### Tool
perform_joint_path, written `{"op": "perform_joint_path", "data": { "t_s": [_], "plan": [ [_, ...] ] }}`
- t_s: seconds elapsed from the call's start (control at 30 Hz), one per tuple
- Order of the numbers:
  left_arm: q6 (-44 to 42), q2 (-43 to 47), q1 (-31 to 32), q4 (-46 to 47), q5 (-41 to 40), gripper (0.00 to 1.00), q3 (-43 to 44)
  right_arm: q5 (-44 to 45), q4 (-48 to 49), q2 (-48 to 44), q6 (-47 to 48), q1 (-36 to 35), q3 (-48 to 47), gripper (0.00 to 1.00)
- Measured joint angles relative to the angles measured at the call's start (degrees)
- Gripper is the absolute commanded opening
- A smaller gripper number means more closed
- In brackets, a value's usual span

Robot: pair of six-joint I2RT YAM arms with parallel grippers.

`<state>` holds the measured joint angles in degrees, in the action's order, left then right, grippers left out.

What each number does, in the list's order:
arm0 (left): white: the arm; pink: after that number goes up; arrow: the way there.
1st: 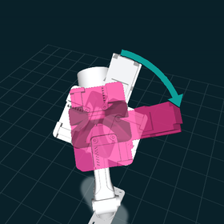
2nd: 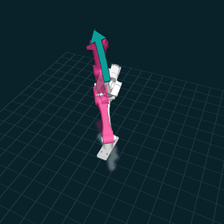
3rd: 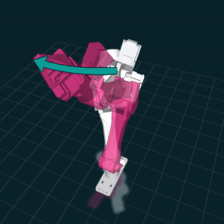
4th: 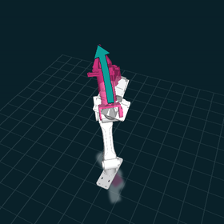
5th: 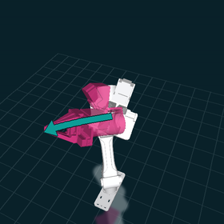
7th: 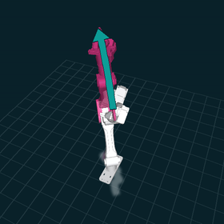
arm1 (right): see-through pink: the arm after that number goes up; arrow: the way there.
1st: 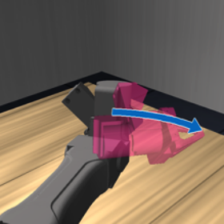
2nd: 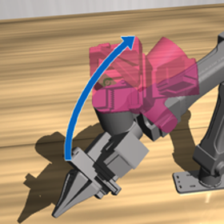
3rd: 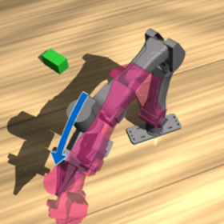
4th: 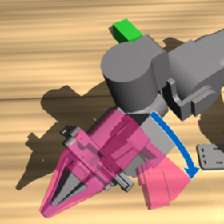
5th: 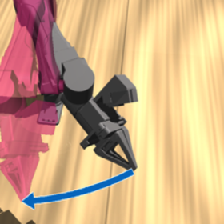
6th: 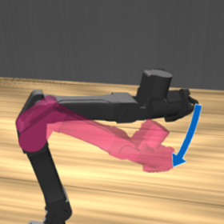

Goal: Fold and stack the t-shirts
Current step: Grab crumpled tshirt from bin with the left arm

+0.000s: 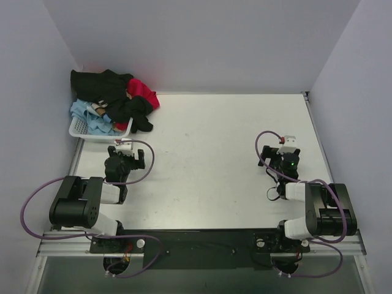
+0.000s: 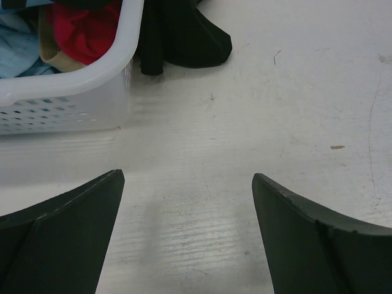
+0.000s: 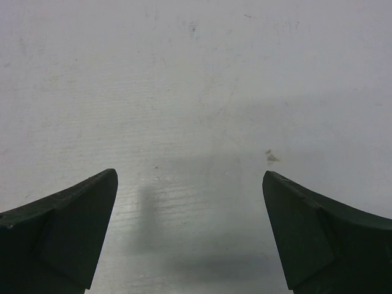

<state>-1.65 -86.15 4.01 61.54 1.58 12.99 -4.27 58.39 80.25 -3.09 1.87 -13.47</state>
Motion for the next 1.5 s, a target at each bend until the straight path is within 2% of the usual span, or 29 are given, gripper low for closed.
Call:
{"op": "perform_joint_path", "data": {
  "t_s": [0.1,0.27,0.37,0.53,0.63,0.73,0.8,0.87,1.0,1.2,1.3,1.4,1.47,1.5],
  "plan": [
    [0.0,0.0,0.0,0.0,0.0,0.97,0.0,-0.1,-1.2,-0.3,0.1,0.0,-0.3,1.00],
    [0.0,0.0,0.0,0.0,0.3,0.97,0.0,-1.6,-16.7,-9.1,-0.8,-0.9,-6.0,1.00],
    [-0.7,1.2,-1.1,-1.8,5.7,0.97,0.2,-5.6,-23.5,-16.2,-3.3,-1.9,-10.8,1.00],
    [-4.2,13.2,-2.0,-16.9,16.4,0.96,5.2,-9.7,-33.7,-24.0,-6.6,-8.7,-17.5,1.00],
    [-7.5,20.3,-2.4,-30.8,24.7,0.93,13.0,-10.1,-41.5,-26.5,-7.7,-15.1,-21.8,1.00],
    [-10.6,20.4,-2.8,-52.9,31.3,0.94,30.3,-7.8,-49.5,-27.2,-7.7,-21.9,-27.0,1.00],
    [-10.6,19.9,-3.1,-62.9,32.2,0.95,40.8,-5.9,-53.9,-27.3,-7.6,-26.0,-30.3,0.99],
    [-9.5,19.4,-3.9,-68.1,31.3,0.95,46.8,-4.6,-56.9,-27.3,-7.7,-28.1,-32.6,0.99],
    [-5.9,12.3,-6.7,-75.5,24.9,0.89,58.6,-2.1,-60.9,-26.9,-8.1,-28.9,-35.0,0.99],
    [-0.3,-11.6,-9.6,-84.5,10.3,0.89,79.2,-0.8,-64.1,-23.2,-7.4,-29.0,-35.7,0.98],
    [2.5,-19.7,-10.6,-87.3,4.5,0.88,83.5,-0.8,-65.3,-21.5,-6.4,-29.4,-35.8,0.98],
    [4.1,-25.2,-11.3,-89.4,2.7,0.86,85.1,-1.2,-66.1,-21.4,-5.1,-29.7,-35.8,0.98],
    [4.7,-27.8,-11.3,-90.1,2.5,0.81,85.6,-1.0,-66.1,-21.6,-4.0,-29.7,-35.7,0.99],
    [5.0,-28.7,-11.2,-90.2,2.5,0.72,85.7,-0.6,-66.1,-21.6,-3.5,-29.7,-35.6,0.99]
  ]
}}
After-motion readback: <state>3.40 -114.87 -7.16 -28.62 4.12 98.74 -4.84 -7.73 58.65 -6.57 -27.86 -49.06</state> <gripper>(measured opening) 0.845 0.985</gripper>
